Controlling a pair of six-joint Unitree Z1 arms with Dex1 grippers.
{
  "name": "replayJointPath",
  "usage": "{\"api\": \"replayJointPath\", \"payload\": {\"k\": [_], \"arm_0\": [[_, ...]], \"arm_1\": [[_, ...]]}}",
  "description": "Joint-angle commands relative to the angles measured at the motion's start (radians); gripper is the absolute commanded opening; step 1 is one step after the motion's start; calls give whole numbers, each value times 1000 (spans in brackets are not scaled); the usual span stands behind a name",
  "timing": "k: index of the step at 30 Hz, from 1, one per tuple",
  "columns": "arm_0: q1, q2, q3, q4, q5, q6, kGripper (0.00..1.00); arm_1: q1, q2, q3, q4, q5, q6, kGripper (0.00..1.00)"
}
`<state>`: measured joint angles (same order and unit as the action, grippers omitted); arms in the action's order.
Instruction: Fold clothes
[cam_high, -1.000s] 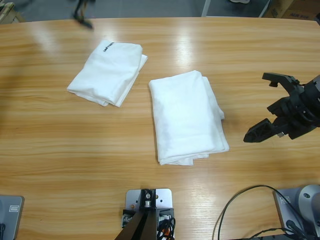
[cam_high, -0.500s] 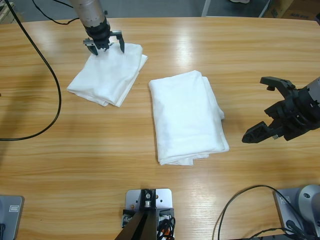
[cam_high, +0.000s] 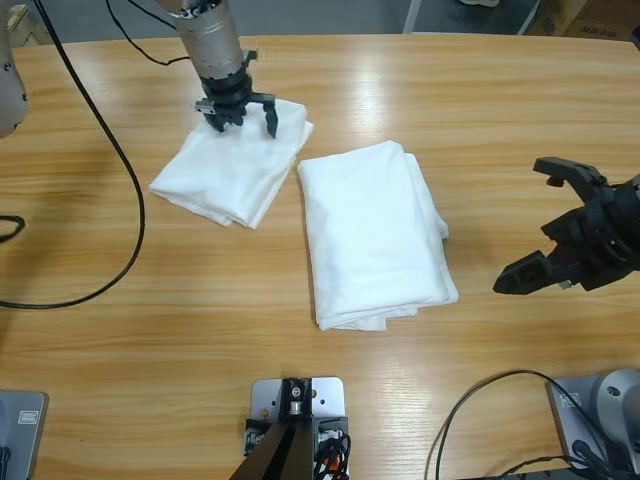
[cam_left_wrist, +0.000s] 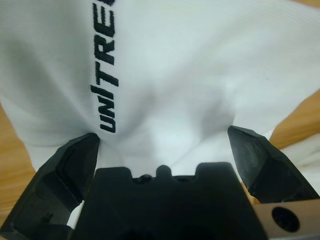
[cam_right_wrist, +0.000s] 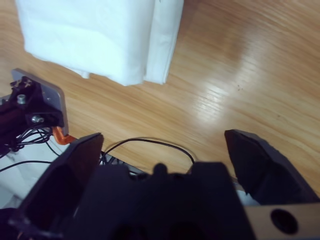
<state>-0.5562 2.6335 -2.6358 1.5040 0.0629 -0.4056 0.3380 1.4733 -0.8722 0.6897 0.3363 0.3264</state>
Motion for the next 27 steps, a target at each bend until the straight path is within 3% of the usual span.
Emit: {"api": "replayJointPath", "payload": {"k": [1, 5, 10, 15, 17, 23, 25, 27], "arm_0": [[-36, 61, -372, 160, 8, -73, 1000], [12, 36, -286, 160, 26, -197, 1000], [52, -71, -55, 156, 188, -445, 1000], [6, -79, -4, 130, 203, -433, 1000], [-16, -124, 153, 4, 202, -390, 1000], [35, -506, 967, -600, 128, -146, 1000], [43, -546, 988, -646, 99, -30, 1000], [44, -539, 916, -663, 59, 51, 1000]], "arm_1": [[-1, -76, 60, 17, -3, 3, 1000], [-1, -98, 74, 19, -2, 13, 1000], [-1, -126, 87, 22, -3, 30, 1000], [-1, -153, 97, 23, -5, 37, 1000], [-1, -167, 103, 27, -7, 41, 1000], [-1, -175, 113, 23, 1, 48, 1000], [-1, -172, 114, 19, 1, 49, 1000], [-1, -172, 115, 19, 2, 49, 1000]]}}
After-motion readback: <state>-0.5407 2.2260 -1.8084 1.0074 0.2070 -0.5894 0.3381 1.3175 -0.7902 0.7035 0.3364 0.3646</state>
